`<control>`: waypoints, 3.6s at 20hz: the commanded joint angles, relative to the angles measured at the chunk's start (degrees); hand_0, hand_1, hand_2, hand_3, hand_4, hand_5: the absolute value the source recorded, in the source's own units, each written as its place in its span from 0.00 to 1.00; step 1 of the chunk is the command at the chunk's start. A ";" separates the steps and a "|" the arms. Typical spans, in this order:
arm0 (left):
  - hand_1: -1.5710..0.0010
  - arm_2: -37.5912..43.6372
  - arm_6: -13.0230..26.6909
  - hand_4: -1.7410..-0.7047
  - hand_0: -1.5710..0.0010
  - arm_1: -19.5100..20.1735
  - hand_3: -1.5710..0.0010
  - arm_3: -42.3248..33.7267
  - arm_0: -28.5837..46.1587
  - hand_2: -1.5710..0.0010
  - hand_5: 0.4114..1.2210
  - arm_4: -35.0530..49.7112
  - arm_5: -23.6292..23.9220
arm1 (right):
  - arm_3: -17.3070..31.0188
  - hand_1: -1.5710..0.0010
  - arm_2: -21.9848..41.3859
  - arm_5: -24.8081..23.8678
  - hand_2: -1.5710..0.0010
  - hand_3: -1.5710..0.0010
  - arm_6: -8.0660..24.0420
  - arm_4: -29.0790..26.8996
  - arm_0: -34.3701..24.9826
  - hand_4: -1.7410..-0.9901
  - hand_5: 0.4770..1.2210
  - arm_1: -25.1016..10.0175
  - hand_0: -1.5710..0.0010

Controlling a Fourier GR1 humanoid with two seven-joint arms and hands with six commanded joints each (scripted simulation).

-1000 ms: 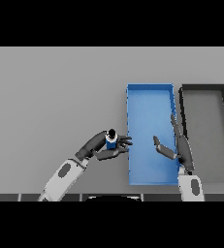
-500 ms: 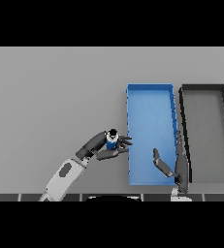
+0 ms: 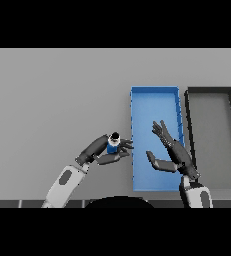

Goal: Pick up the blue pipe and place it into the blue bin.

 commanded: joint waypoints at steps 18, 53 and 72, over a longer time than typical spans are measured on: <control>0.00 3.26 0.50 0.26 0.00 -2.20 0.00 1.33 0.37 0.00 1.00 -1.39 -4.30 | 6.47 0.98 11.46 5.94 0.95 1.00 15.77 -1.82 -32.85 0.74 0.06 2.09 0.98; 0.91 6.63 4.93 0.73 0.90 -2.32 0.92 0.46 0.69 0.91 0.36 -6.72 -9.43 | 12.35 0.00 15.57 1.61 0.00 0.00 12.56 1.15 -37.52 0.00 1.00 8.09 0.00; 1.00 6.36 10.06 0.81 1.00 -1.98 1.00 -0.62 1.88 1.00 0.03 -6.68 -9.35 | 16.31 0.00 -6.19 -10.79 0.00 0.00 17.80 -22.43 -63.45 0.00 1.00 -1.08 0.00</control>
